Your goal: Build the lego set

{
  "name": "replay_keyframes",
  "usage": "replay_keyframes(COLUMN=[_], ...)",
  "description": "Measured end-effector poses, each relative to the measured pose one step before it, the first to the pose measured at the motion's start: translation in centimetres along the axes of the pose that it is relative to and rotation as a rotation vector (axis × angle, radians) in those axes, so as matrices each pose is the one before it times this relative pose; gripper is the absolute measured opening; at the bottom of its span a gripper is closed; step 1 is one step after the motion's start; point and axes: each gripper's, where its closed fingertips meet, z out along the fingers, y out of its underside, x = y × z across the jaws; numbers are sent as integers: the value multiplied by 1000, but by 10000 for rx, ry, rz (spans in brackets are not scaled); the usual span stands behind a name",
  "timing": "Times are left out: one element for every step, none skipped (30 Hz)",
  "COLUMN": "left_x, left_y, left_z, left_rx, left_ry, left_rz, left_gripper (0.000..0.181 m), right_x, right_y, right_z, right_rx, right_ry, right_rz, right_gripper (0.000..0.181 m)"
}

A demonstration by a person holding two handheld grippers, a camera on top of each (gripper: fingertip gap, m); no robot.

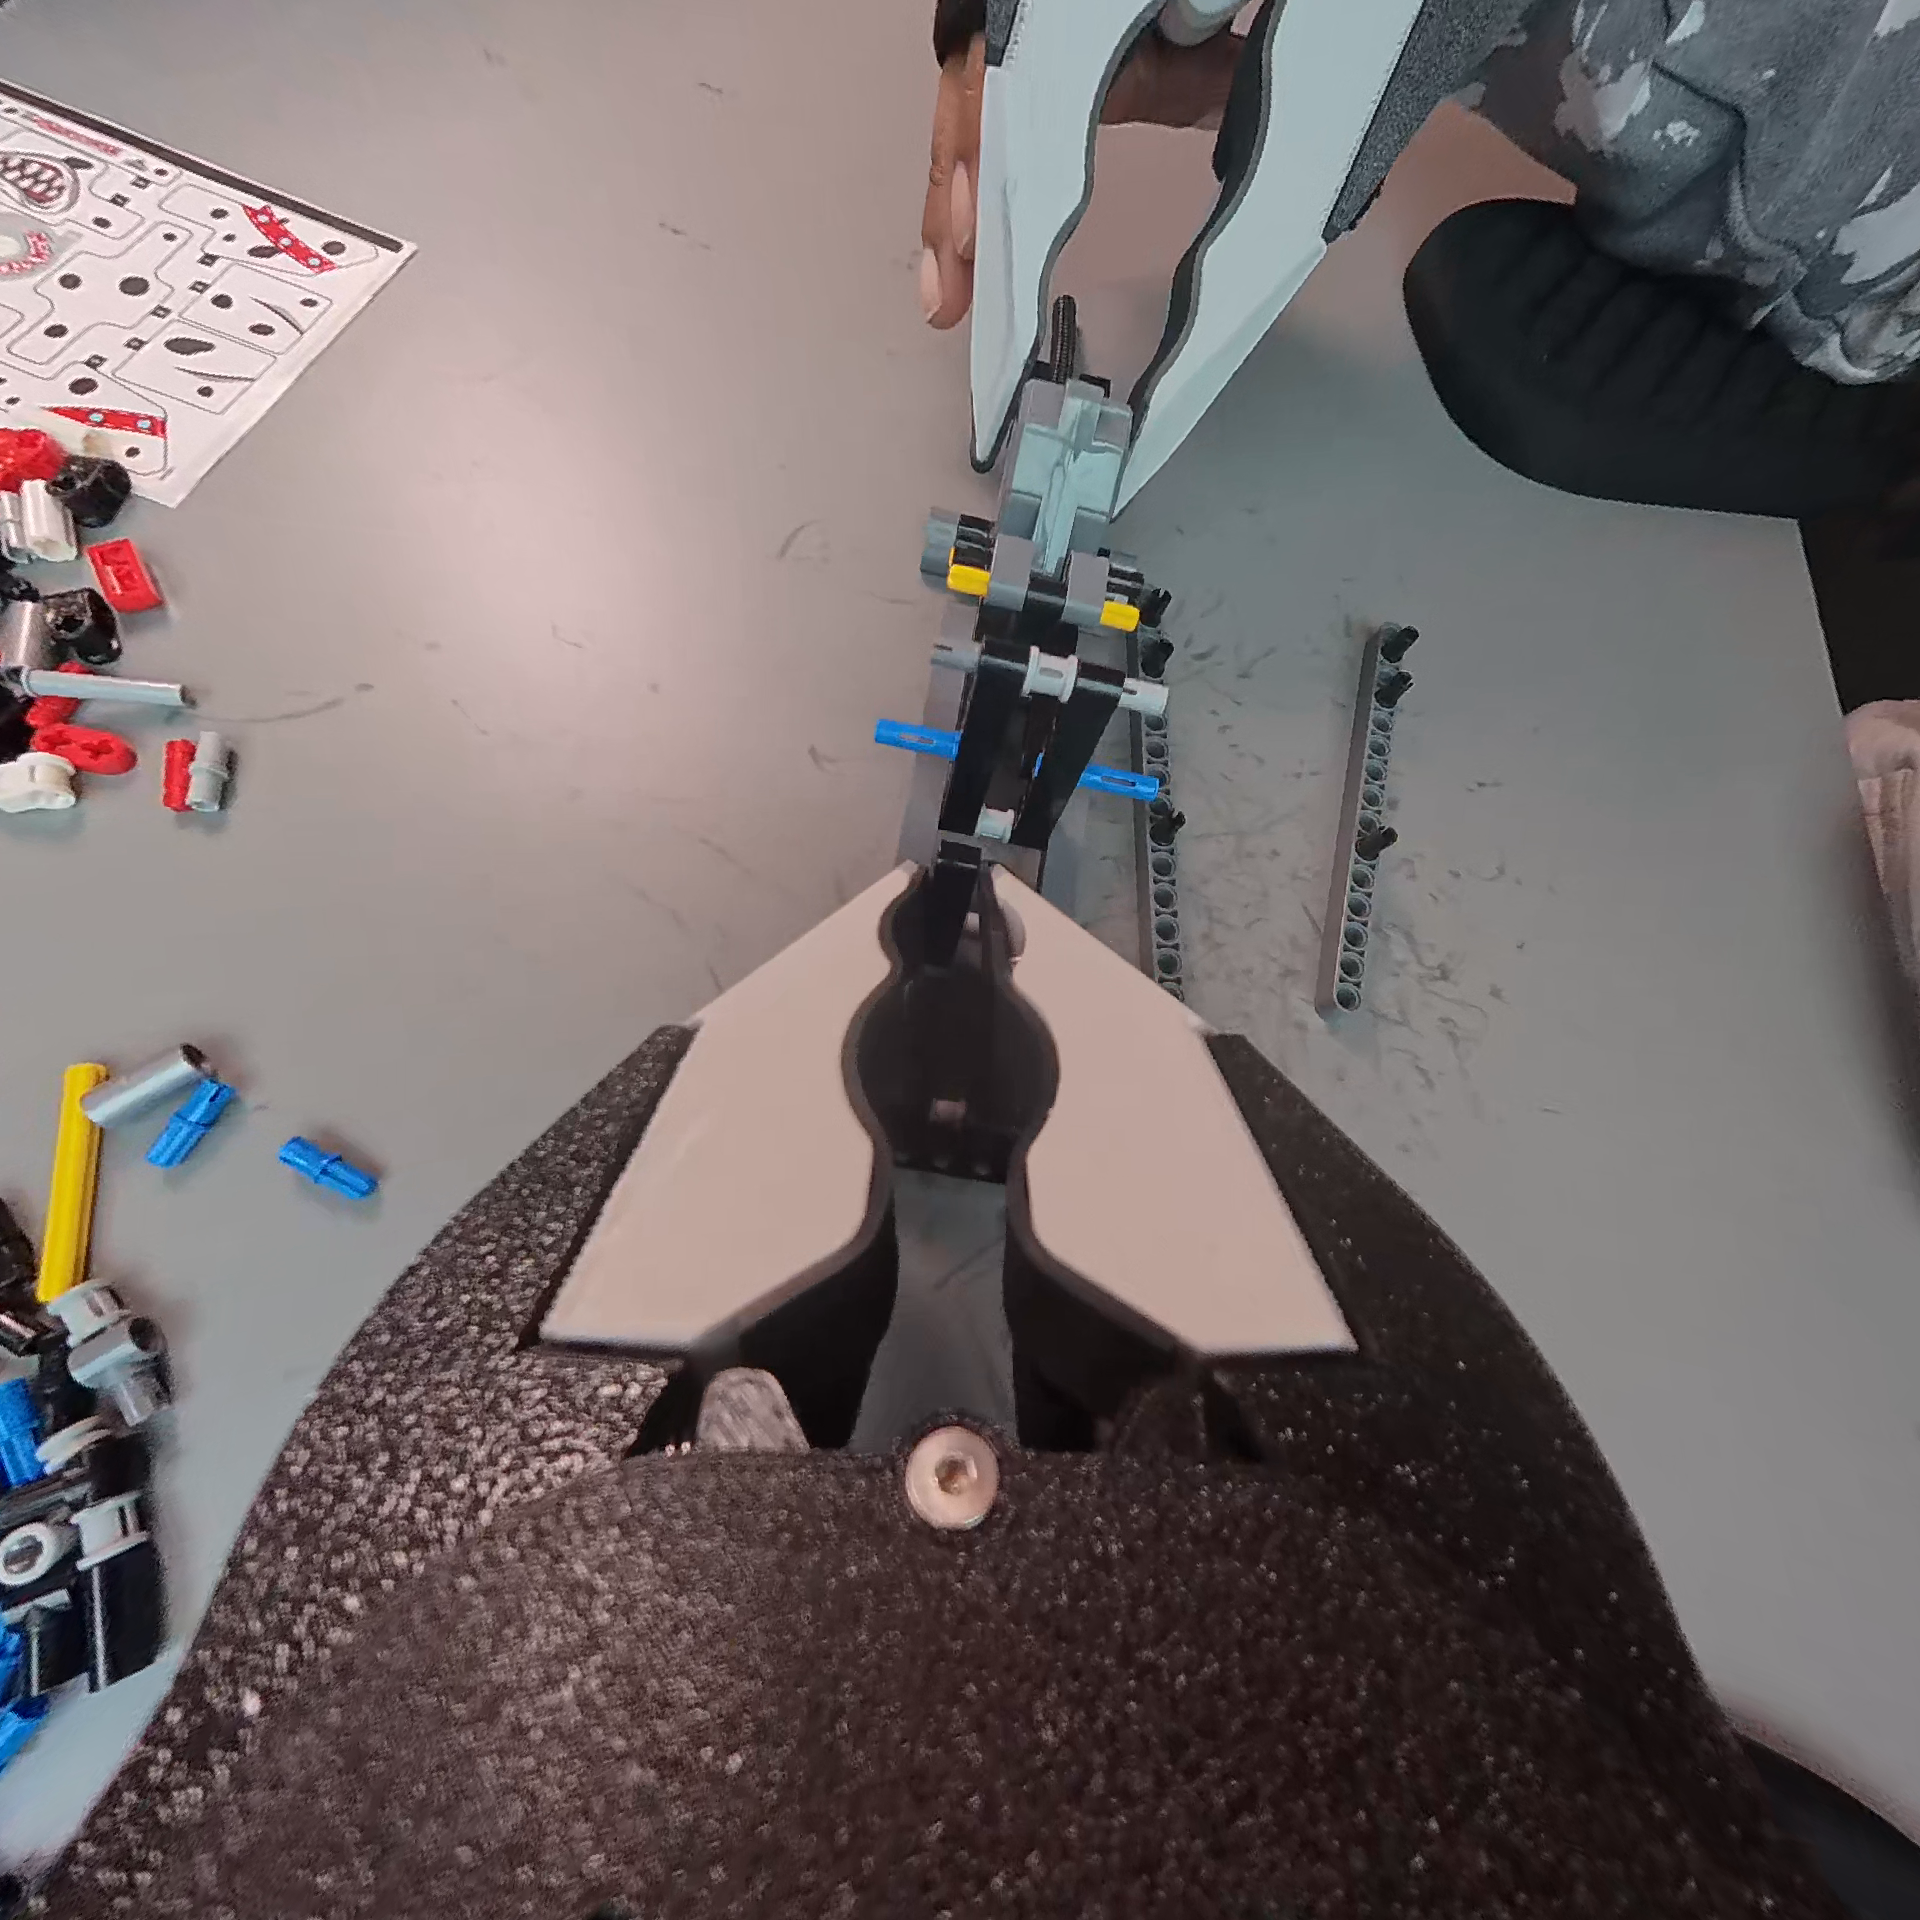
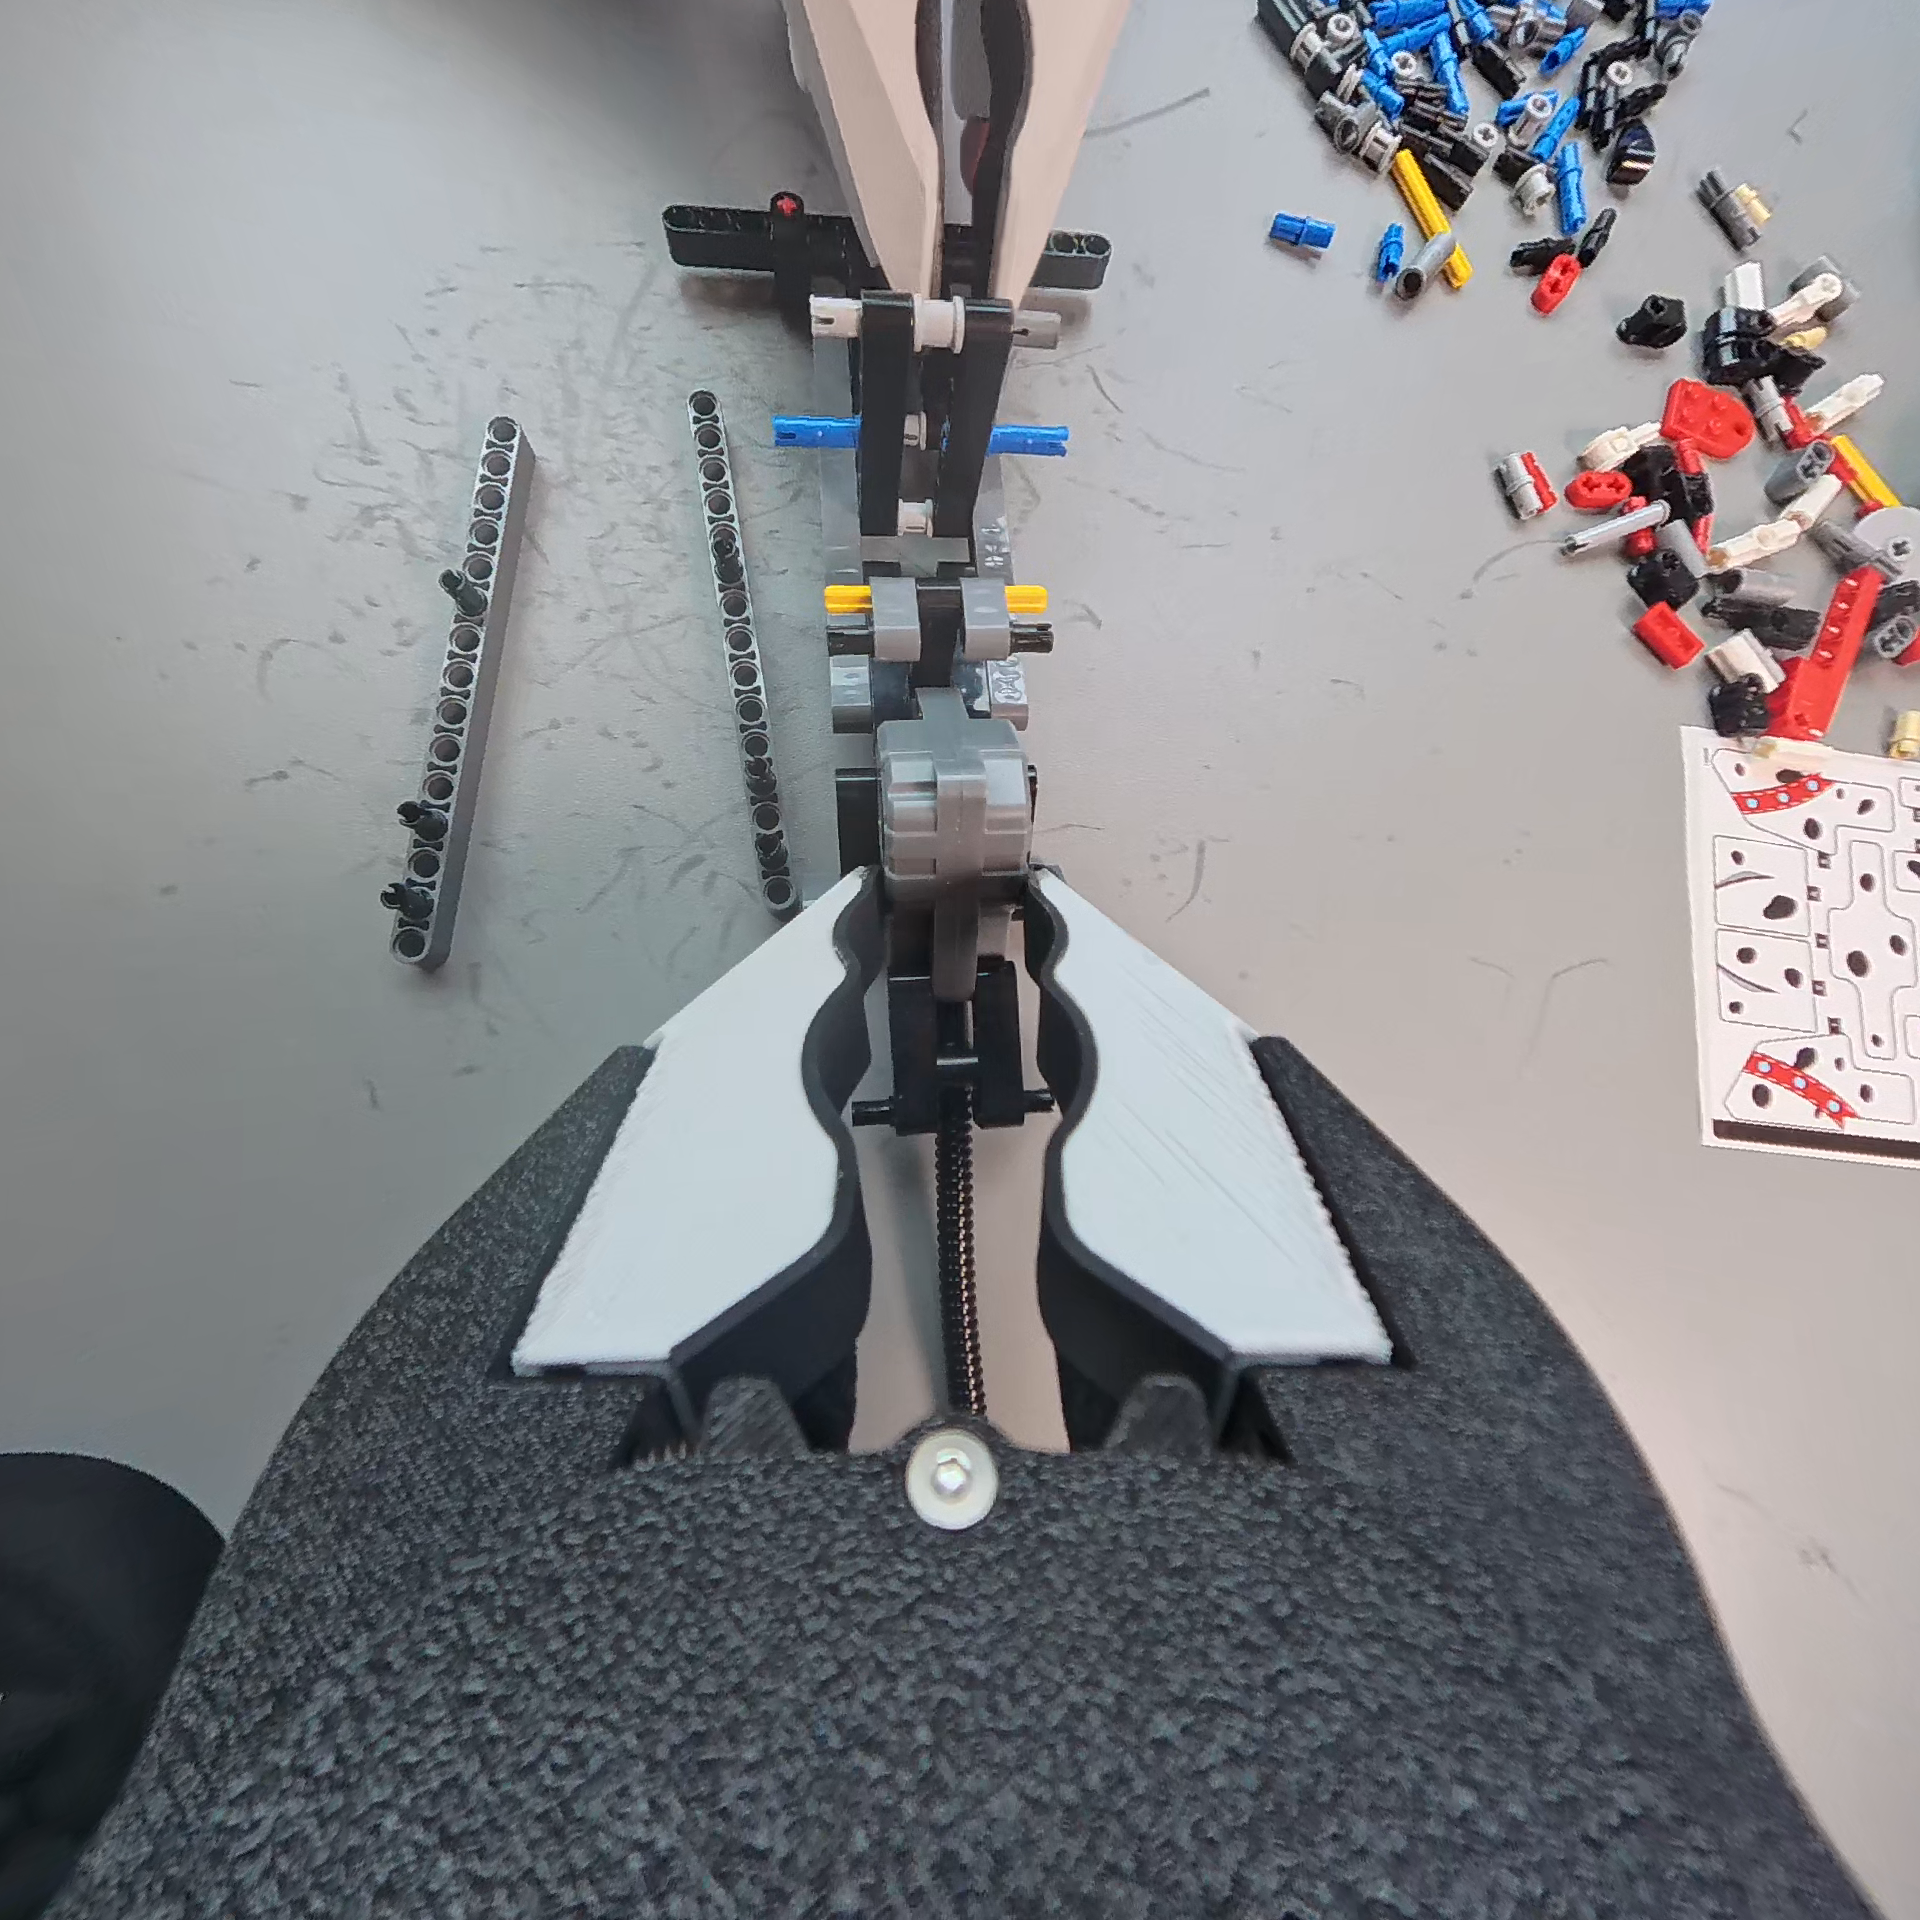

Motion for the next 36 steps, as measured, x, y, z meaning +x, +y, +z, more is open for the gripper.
replay_keyframes(left_x=[8,2,28,32,22,18,4,14,23,14,11,-4,10,15,6,1,-12,-34,-48,-33,17,44,16,1,21,19,44,78,-58,-224,-57,29,-116,-132,-206,-323], left_y=[23,36,61,55,57,35,23,28,30,34,12,26,22,28,33,41,40,36,13,3,13,7,-84,-243,-404,-473,-342,-98,129,273,160,-46,-78,-18,171,376], left_z=[-9,-45,-49,-53,-56,-36,-21,-16,-32,-19,-20,-13,-16,-16,-26,-42,-58,-42,-37,-17,-11,-42,-99,-117,-119,-51,54,171,243,229,127,-54,-212,-318,-312,-236], left_rx=[13,-14,-29,-29,-16,1,11,5,-10,-10,3,3,-2,-6,-18,-26,-14,9,34,50,23,0,45,128,191,191,106,-35,-141,-193,-95,51,80,47,-45,-127], left_ry=[29,25,25,25,19,18,17,15,20,14,4,10,14,10,11,5,-2,0,8,19,40,43,-6,-35,-22,-30,-23,-20,-105,-188,-38,63,-5,2,-41,-133], left_rz=[-27,-20,4,21,12,-17,-32,-20,-9,-2,-6,-16,-17,-10,-4,4,-8,-39,-65,-90,-89,-41,14,-6,-78,-126,-90,8,71,70,24,-69,-98,-82,-61,-25], left_gripper=[11,11,11,11,11,11,11,11,11,11,11,11,11,11,11,11,11,11,11,11,11,11,12,13,16,18,20,21,19,13,9,1,2,1,1,1], right_x=[-5,4,5,-5,1,6,-4,1,-4,2,0,1,-7,5,-4,-3,-4,-1,-5,8,-9,1,-5,-2,-2,1,5,5,0,-6,-3,7,-6,5,2,12], right_y=[-3,0,0,-11,3,-8,-1,1,1,8,-3,0,4,-4,3,-10,4,-2,-2,13,8,8,16,15,8,4,-2,20,3,8,20,22,6,20,18,13], right_z=[-4,7,0,8,9,15,-2,0,13,4,-2,0,9,2,9,8,19,22,12,21,10,10,3,6,13,15,7,17,12,3,5,-7,2,-3,-12,4], right_rx=[8,12,6,6,6,10,2,0,-4,3,3,0,2,6,5,6,10,14,6,-6,-5,-5,-7,-10,-13,-10,-7,-7,5,9,10,1,6,-2,-5,5], right_ry=[6,-1,-9,-10,-3,4,4,1,2,5,6,1,-2,-4,-6,-7,-4,-3,-3,-5,-8,-2,-4,-4,-3,-3,-5,-10,-9,-5,2,7,8,2,-2,-8], right_rz=[-6,-3,0,6,2,-3,-5,1,2,-1,-8,1,4,-3,4,11,7,3,-1,2,2,-1,-2,0,-3,-7,-2,8,13,14,15,0,-4,1,-3,2], right_gripper=[27,27,27,27,27,27,27,27,27,27,27,27,27,27,27,27,27,27,27,27,27,27,26,26,26,26,26,26,26,26,26,26,26,26,26,26])
